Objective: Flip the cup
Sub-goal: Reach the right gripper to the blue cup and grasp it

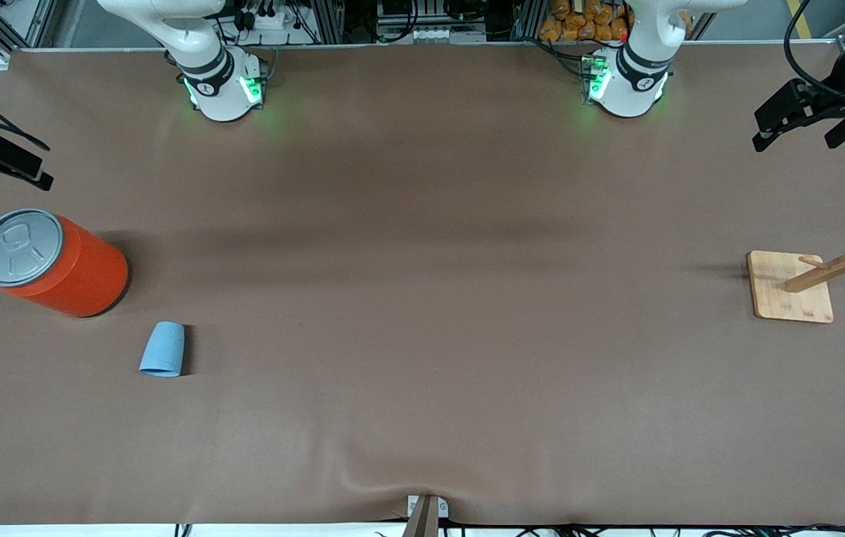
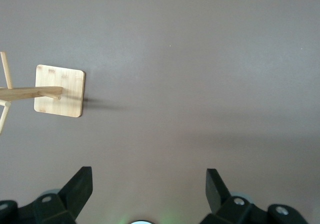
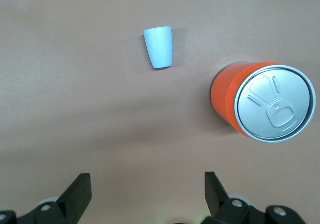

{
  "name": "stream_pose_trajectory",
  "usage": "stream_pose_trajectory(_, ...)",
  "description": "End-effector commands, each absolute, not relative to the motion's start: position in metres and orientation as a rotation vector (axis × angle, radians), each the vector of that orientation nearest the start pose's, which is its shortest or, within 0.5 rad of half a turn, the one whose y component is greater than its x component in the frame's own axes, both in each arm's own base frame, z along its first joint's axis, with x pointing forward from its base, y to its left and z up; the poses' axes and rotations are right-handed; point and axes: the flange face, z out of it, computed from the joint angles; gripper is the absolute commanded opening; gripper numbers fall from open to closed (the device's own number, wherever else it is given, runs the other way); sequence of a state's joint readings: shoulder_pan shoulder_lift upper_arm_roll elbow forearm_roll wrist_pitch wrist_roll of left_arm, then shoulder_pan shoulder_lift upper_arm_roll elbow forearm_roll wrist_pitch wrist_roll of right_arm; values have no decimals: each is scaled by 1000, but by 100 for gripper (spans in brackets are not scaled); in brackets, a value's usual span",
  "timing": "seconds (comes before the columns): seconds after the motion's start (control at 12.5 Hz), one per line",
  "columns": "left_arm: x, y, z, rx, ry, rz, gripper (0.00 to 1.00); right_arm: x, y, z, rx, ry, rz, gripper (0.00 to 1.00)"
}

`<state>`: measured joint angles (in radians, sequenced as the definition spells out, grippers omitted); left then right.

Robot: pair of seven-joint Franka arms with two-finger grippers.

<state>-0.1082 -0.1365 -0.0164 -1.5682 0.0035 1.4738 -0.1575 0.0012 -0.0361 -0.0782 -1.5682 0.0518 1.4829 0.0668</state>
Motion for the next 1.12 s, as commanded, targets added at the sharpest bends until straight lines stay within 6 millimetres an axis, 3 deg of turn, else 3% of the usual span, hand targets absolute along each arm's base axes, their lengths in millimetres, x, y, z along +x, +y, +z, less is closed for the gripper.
stream_pose_trajectory(0.0,498,-68,697,-3136,-33,-47,100,551,-45,641,-3131,147,77,100)
stream_pose_trajectory(0.32,497,-67,697,-3134,-31,-43,100,551,-44,635,-3127,157,105,100)
stream_pose_trajectory(0.48,496,-68,696,-3136,-26,-40,100,557,-44,615,-3120,162,188,100)
stream_pose_trajectory(0.8,496,-68,696,-3140,-22,-39,100,600,-41,529,-3094,146,298,100)
stream_pose_trajectory(1.04,494,-65,700,-3141,-25,-51,100,618,-35,432,-3084,135,270,100)
